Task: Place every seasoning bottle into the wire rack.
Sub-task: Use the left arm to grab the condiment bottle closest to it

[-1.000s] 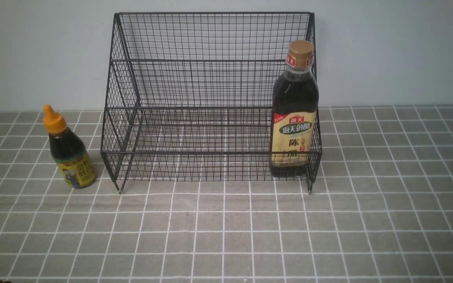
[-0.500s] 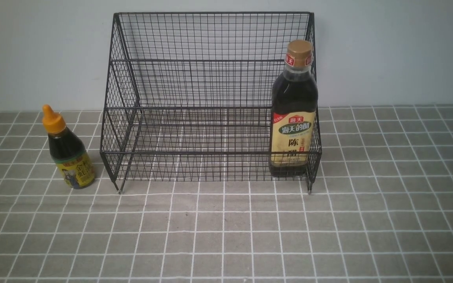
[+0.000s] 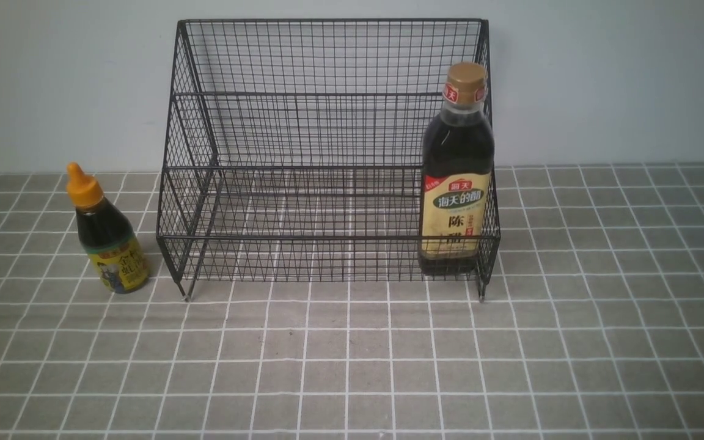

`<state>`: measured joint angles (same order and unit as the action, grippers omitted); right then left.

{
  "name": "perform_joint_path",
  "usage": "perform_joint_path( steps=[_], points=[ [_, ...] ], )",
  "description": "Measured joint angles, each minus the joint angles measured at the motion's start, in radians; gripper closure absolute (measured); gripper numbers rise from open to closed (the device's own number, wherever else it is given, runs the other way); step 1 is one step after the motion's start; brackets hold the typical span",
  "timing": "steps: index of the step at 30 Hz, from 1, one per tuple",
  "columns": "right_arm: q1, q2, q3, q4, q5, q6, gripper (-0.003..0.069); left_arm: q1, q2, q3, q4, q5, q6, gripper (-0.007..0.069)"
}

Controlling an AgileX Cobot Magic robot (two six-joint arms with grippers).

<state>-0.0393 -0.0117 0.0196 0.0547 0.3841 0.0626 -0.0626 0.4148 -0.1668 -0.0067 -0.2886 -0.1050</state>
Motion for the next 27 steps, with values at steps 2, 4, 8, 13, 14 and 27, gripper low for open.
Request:
perform_joint_path(
  steps=[2,4,8,13,14,27],
  points=[
    [0.0,0.0,0.0,0.0,0.0,0.0,0.0672,0.0,0.128,-0.051,0.014,-0.01,0.002,0.0535],
    [0.0,0.0,0.0,0.0,0.0,0.0,0.0672,0.0,0.239,-0.091,0.015,-0.038,0.017,0.0473],
    [0.0,0.0,0.0,0.0,0.0,0.0,0.0672,0.0,0.429,-0.186,-0.021,-0.089,0.086,0.0328],
    [0.0,0.0,0.0,0.0,0.0,0.0,0.0672,0.0,0.635,-0.318,-0.199,-0.096,0.227,0.021],
    [0.0,0.0,0.0,0.0,0.0,0.0,0.0672,0.0,0.678,-0.351,-0.252,-0.096,0.269,0.0196],
    [0.0,0.0,0.0,0.0,0.0,0.0,0.0672,0.0,1.034,-0.599,-0.574,-0.155,0.566,0.0187]
  ],
)
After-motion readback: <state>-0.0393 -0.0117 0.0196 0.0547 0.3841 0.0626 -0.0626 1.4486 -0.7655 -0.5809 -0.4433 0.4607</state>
